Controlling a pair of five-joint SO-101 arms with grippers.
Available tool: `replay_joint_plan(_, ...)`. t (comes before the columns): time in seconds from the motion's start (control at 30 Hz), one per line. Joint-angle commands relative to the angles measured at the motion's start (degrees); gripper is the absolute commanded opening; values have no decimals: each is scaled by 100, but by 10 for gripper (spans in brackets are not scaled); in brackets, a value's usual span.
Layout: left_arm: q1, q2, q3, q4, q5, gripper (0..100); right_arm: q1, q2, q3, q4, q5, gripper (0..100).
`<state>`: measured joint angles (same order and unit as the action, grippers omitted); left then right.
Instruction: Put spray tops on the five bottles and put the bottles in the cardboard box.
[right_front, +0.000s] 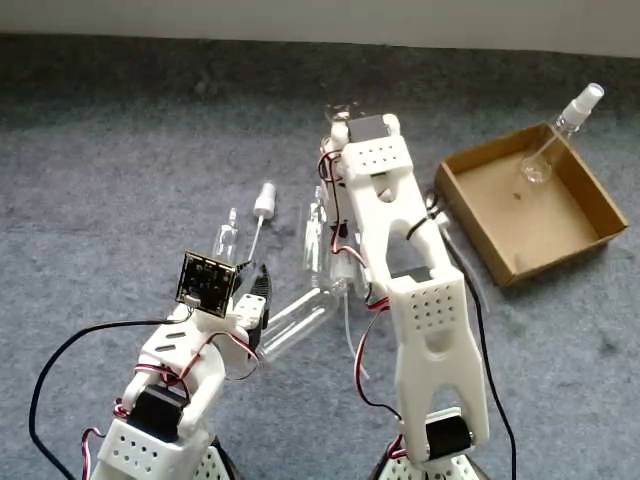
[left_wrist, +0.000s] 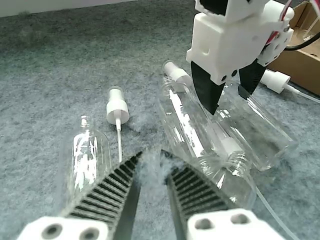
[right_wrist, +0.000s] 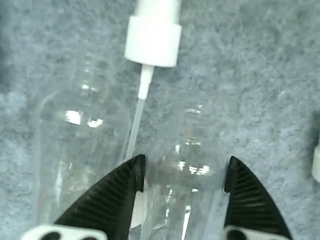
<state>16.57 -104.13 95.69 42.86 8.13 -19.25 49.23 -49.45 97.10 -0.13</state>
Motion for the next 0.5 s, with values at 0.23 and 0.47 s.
replay_joint_plan(0.23,101,-66,66,-97,-44,7,-66,-127,-277,374,378,298)
replay_joint_plan(0.47,101,-66,66,-97,-44,7,-66,-119,-277,365,413,308)
